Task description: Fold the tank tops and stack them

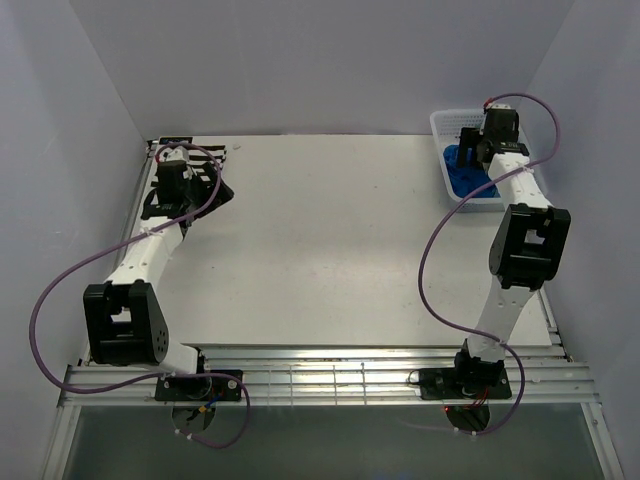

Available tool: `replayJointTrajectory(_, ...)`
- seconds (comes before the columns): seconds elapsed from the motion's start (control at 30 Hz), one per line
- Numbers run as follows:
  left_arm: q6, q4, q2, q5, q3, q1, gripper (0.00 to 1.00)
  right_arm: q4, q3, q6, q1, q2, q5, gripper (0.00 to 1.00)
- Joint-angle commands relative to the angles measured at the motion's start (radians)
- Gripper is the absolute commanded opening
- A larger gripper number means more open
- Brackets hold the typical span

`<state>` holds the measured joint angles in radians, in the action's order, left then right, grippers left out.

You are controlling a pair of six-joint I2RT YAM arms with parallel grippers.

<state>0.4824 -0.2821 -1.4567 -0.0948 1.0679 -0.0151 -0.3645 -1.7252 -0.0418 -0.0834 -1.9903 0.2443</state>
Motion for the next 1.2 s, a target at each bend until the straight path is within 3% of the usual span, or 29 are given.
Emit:
replayJointTrajectory(0.0, 0.018, 0.047, 0.015, -0.014, 0.015, -0.003, 0.98, 0.045, -0.063, -0.04, -0.042, -0.048, -0.14, 0.94)
replayJointTrajectory(0.1, 0.018, 0.035, -0.03, -0.008, 0.035, -0.002, 0.98, 0.045, -0.06, -0.038, -0.049, -0.062, -0.233, 1.0)
replayJointTrajectory(0.2, 0.024, 0.035, -0.057, -0.019, 0.047, -0.002, 0.98, 0.047, -0.045, -0.023, -0.049, -0.064, -0.306, 0.8)
replayJointTrajectory(0.23, 0.025, 0.035, -0.063, -0.019, 0.05, -0.002, 0.98, 0.047, -0.04, -0.014, -0.049, -0.062, -0.303, 0.5)
replayJointTrajectory(0.33, 0.024, 0.032, -0.071, -0.02, 0.063, -0.002, 0.98, 0.081, 0.012, 0.034, -0.049, -0.028, -0.283, 0.08)
replayJointTrajectory(0.57, 0.031, 0.029, -0.033, -0.036, 0.063, -0.002, 0.98, 0.292, 0.241, 0.169, -0.046, 0.155, -0.355, 0.08)
replayJointTrajectory(0.73, 0.053, 0.031, -0.01, -0.127, 0.06, -0.002, 0.98, 0.475, 0.401, 0.224, -0.004, 0.395, -0.34, 0.08)
replayJointTrajectory(0.93, 0.122, 0.035, 0.033, -0.204, 0.023, -0.002, 0.98, 0.337, 0.182, 0.206, 0.071, 0.508, -0.414, 0.08)
replayJointTrajectory(1.17, 0.168, -0.012, 0.195, -0.149, -0.011, -0.002, 0.98, -0.003, -0.29, 0.108, 0.325, 0.4, -0.533, 0.08)
